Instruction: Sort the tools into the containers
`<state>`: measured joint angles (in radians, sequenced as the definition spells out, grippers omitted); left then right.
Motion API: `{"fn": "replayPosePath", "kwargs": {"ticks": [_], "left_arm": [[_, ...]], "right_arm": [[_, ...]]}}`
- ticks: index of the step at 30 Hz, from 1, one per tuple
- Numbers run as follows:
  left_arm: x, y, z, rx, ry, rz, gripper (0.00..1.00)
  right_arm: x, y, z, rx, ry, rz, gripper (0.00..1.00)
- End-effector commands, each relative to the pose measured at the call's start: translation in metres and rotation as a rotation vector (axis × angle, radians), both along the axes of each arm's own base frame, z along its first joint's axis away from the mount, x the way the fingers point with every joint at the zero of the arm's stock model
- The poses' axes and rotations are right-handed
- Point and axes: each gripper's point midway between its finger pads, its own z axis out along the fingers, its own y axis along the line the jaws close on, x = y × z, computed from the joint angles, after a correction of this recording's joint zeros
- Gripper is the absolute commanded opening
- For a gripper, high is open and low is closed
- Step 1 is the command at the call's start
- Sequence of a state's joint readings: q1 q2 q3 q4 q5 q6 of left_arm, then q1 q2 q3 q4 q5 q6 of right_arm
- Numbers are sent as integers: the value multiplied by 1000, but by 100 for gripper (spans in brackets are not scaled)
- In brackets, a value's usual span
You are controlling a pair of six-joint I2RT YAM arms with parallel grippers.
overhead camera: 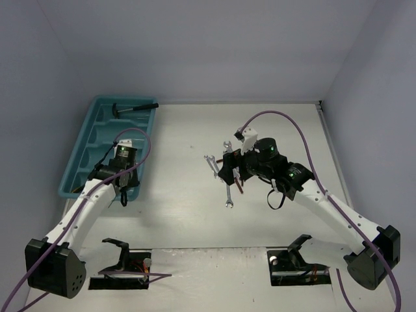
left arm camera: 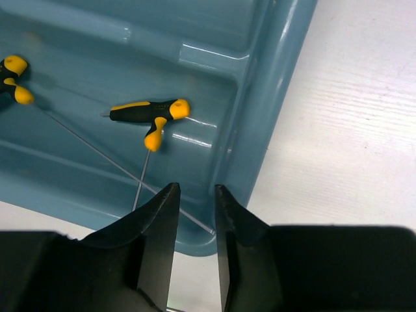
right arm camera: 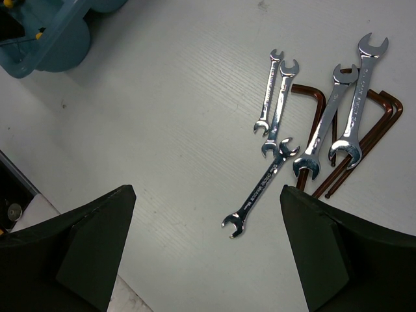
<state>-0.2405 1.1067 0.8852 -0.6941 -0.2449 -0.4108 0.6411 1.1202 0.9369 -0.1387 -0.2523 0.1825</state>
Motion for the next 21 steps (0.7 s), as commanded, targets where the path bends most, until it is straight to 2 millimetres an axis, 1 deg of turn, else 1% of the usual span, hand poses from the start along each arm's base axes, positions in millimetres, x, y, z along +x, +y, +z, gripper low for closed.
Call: {"fn": "replayPosePath", "kwargs": {"ticks": [1, 4, 7, 9, 11, 14, 15, 19, 20, 21], "left_arm": [[3, -6, 16, -57, -56, 22, 30], [11, -12, 35, -83, -105, 7, 36], [25, -17, 71, -110, -182, -8, 37], [27, -15, 83, -99, -192, 1, 37], [22, -7, 91, -67, -183, 31, 37], [7, 5, 92, -37, -160, 85, 37], [0, 11, 90, -20, -149, 114, 37], [-24, 20, 78, -55, -171, 226, 37], [-29, 20, 78, -77, -192, 255, 37], [-31, 21, 73, -81, -188, 269, 38]], "right_arm": [[2, 6, 21, 55, -62, 12, 91], [4, 5, 24, 57, -69, 5, 92], [8, 4, 24, 51, -69, -17, 92], [9, 3, 23, 51, -67, -24, 91], [8, 3, 25, 57, -68, -25, 91], [7, 2, 24, 57, -66, -28, 91], [7, 2, 22, 53, -64, -30, 92], [6, 2, 18, 53, -52, -28, 91], [5, 2, 17, 52, -49, -25, 91], [5, 2, 17, 53, -47, -24, 91]]}}
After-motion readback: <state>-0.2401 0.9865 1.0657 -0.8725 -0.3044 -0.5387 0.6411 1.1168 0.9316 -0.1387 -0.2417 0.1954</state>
